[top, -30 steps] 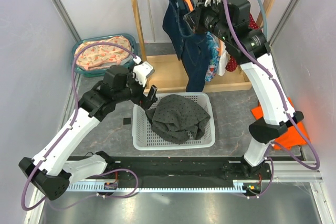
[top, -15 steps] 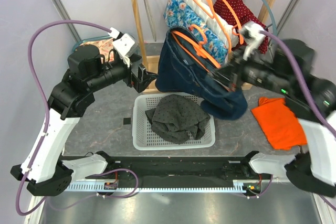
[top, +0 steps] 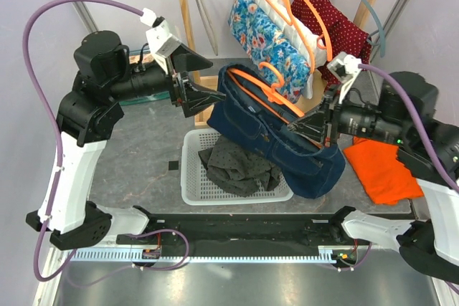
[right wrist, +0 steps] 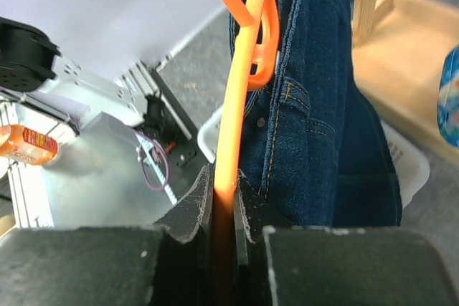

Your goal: Remove the skirt from the hanger

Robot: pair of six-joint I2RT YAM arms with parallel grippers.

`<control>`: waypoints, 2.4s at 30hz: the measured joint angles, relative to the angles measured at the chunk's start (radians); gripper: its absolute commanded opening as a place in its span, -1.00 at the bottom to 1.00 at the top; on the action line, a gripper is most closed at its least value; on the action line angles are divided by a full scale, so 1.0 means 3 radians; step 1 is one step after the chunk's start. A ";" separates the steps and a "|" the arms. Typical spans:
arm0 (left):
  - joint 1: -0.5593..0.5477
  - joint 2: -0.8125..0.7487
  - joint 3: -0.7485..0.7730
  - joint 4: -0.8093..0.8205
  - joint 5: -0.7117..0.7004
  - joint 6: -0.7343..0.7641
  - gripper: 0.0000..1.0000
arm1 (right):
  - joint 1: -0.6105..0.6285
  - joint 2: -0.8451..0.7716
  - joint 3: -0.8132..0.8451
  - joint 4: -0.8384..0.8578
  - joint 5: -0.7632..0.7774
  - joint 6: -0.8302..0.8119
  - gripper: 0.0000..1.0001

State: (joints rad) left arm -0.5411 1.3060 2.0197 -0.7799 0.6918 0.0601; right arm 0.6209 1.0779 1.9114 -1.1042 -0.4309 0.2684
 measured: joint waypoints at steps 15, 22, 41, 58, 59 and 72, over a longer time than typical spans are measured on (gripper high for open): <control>0.0046 0.0009 -0.0631 0.0123 -0.0275 -0.0018 0.91 | 0.0000 0.0034 -0.0088 -0.0011 -0.0117 -0.0005 -1.00; 0.0083 0.0031 -0.0601 0.0282 -0.0315 -0.0058 0.17 | 0.0000 0.0009 -0.0164 0.0022 -0.0145 -0.0004 -1.00; 0.0095 0.0140 -0.0636 0.0454 -0.0238 -0.0117 -0.96 | 0.0000 -0.0022 -0.0262 0.0092 -0.0159 0.0022 -1.00; 0.0083 0.0529 0.0294 0.0277 -0.0164 -0.0328 -0.97 | 0.0000 -0.0102 -0.0726 0.0509 -0.0203 0.0108 -1.00; 0.0075 0.0534 0.0331 0.0280 -0.0120 -0.0360 -0.97 | 0.0000 -0.0094 -0.0760 0.0543 -0.0203 0.0114 -1.00; -0.0140 0.0530 0.0238 0.0453 0.0268 -0.0782 -0.97 | 0.0109 0.0048 -0.1043 0.1050 -0.0238 0.0444 -1.00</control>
State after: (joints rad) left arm -0.5831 1.4651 2.0911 -0.6441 0.7723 -0.1745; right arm 0.6537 1.0924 1.5986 -0.7891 -0.5022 0.4015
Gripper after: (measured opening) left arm 0.034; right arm 0.147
